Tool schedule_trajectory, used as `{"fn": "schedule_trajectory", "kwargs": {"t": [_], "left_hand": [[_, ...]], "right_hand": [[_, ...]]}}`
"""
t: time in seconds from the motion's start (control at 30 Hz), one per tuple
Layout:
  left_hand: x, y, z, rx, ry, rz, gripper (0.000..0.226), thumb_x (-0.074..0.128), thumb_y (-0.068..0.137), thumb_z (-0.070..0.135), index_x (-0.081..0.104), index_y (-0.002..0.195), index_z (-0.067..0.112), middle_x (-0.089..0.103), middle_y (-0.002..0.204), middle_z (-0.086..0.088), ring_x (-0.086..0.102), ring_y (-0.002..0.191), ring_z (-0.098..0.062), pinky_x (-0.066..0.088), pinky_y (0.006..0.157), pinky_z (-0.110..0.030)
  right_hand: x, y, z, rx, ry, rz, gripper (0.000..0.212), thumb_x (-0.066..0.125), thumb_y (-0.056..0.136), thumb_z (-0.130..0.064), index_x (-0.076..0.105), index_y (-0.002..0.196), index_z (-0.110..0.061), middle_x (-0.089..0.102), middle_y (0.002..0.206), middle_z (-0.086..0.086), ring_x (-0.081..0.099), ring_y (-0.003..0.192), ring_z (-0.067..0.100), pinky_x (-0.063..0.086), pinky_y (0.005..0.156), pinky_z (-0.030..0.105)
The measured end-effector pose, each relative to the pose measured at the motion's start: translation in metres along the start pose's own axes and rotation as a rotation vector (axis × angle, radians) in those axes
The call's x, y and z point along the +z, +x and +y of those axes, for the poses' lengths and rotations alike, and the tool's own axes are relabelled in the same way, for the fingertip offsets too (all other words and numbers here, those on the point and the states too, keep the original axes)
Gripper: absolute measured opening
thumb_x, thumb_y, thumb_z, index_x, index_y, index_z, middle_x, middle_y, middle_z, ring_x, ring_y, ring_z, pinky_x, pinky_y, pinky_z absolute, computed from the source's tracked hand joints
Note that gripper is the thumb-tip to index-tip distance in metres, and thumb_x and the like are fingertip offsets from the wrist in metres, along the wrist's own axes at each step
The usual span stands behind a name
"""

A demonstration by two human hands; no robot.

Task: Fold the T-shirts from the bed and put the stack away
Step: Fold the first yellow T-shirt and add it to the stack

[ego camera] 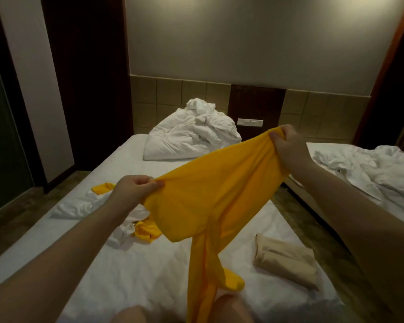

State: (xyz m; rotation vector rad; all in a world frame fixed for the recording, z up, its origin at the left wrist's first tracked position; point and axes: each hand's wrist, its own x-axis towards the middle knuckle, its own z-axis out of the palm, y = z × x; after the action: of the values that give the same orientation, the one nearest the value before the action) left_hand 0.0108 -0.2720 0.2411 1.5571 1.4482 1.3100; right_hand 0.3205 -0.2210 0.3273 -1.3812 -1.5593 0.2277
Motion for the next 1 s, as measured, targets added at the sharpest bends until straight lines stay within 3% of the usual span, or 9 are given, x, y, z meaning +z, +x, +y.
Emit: {"fn": "schedule_trajectory", "kwargs": {"t": [0.17, 0.3, 0.37, 0.5, 0.63, 0.77, 0.87, 0.93, 1.0], "left_hand": [[-0.015, 0.010, 0.016, 0.020, 0.079, 0.120, 0.010, 0.063, 0.086, 0.019, 0.062, 0.092, 0.011, 0.059, 0.095, -0.012, 0.055, 0.094, -0.028, 0.047, 0.088, -0.041], [-0.032, 0.023, 0.067, 0.214, 0.149, 0.190, 0.014, 0.050, 0.094, 0.018, 0.059, 0.087, 0.012, 0.053, 0.080, -0.005, 0.051, 0.088, -0.026, 0.042, 0.073, -0.032], [-0.045, 0.031, 0.105, 0.353, 0.241, 0.255, 0.019, 0.048, 0.095, 0.022, 0.060, 0.098, 0.008, 0.054, 0.086, -0.006, 0.051, 0.089, -0.023, 0.039, 0.066, -0.025], [-0.063, 0.045, 0.166, 0.474, 0.198, 0.365, 0.026, 0.050, 0.094, 0.024, 0.061, 0.112, 0.007, 0.054, 0.101, -0.006, 0.051, 0.095, -0.021, 0.039, 0.078, -0.032], [-0.067, 0.046, 0.175, 0.416, 0.261, 0.243, 0.024, 0.050, 0.094, 0.021, 0.062, 0.108, 0.005, 0.056, 0.099, -0.009, 0.055, 0.097, -0.028, 0.042, 0.077, -0.033], [-0.074, 0.036, 0.169, 0.265, 0.191, 0.080, 0.023, 0.042, 0.098, 0.022, 0.054, 0.110, 0.007, 0.051, 0.104, -0.012, 0.051, 0.105, -0.036, 0.041, 0.094, -0.049], [-0.078, 0.027, 0.164, 0.203, 0.034, 0.008, 0.026, 0.038, 0.099, 0.022, 0.048, 0.118, 0.007, 0.050, 0.104, -0.011, 0.050, 0.102, -0.035, 0.041, 0.094, -0.049], [-0.072, 0.026, 0.160, 0.203, 0.140, -0.042, 0.020, 0.037, 0.099, 0.019, 0.051, 0.109, 0.007, 0.051, 0.095, -0.009, 0.050, 0.098, -0.033, 0.041, 0.091, -0.046], [-0.066, 0.026, 0.156, 0.192, 0.239, -0.022, 0.018, 0.039, 0.099, 0.018, 0.052, 0.105, 0.009, 0.049, 0.093, -0.007, 0.050, 0.097, -0.031, 0.041, 0.091, -0.045]], "right_hand": [[-0.005, -0.001, -0.014, -0.054, -0.051, 0.060, 0.037, 0.036, 0.100, -0.032, 0.040, 0.129, -0.008, 0.052, 0.121, 0.014, 0.052, 0.106, 0.029, 0.038, 0.084, 0.034], [-0.029, 0.017, -0.047, -0.193, -0.182, 0.119, 0.033, 0.037, 0.100, -0.030, 0.042, 0.124, -0.008, 0.050, 0.101, 0.008, 0.051, 0.090, 0.023, 0.035, 0.072, 0.030], [-0.053, 0.034, -0.079, -0.258, -0.204, 0.193, 0.033, 0.038, 0.100, -0.030, 0.042, 0.124, -0.007, 0.052, 0.103, 0.013, 0.052, 0.094, 0.029, 0.033, 0.072, 0.029], [-0.096, 0.059, -0.142, -0.372, -0.176, 0.355, 0.031, 0.038, 0.100, -0.028, 0.043, 0.120, -0.005, 0.056, 0.116, 0.023, 0.052, 0.106, 0.035, 0.027, 0.069, 0.029], [-0.098, 0.054, -0.156, -0.471, -0.400, 0.185, 0.028, 0.040, 0.099, -0.025, 0.043, 0.120, -0.006, 0.057, 0.114, 0.028, 0.054, 0.105, 0.040, 0.028, 0.069, 0.033], [-0.103, 0.042, -0.151, -0.474, -0.385, 0.247, 0.028, 0.039, 0.100, -0.029, 0.043, 0.120, -0.010, 0.058, 0.112, 0.024, 0.055, 0.101, 0.038, 0.030, 0.070, 0.031], [-0.105, 0.038, -0.149, -0.435, -0.379, 0.249, 0.029, 0.037, 0.100, -0.030, 0.041, 0.120, -0.009, 0.057, 0.110, 0.025, 0.055, 0.098, 0.038, 0.031, 0.069, 0.032], [-0.103, 0.035, -0.150, -0.415, -0.397, 0.216, 0.029, 0.037, 0.100, -0.028, 0.041, 0.121, -0.008, 0.057, 0.111, 0.025, 0.055, 0.095, 0.035, 0.031, 0.067, 0.031], [-0.096, 0.033, -0.150, -0.443, -0.459, 0.079, 0.031, 0.039, 0.100, -0.027, 0.041, 0.123, -0.007, 0.057, 0.115, 0.025, 0.054, 0.097, 0.034, 0.032, 0.068, 0.032]]}}
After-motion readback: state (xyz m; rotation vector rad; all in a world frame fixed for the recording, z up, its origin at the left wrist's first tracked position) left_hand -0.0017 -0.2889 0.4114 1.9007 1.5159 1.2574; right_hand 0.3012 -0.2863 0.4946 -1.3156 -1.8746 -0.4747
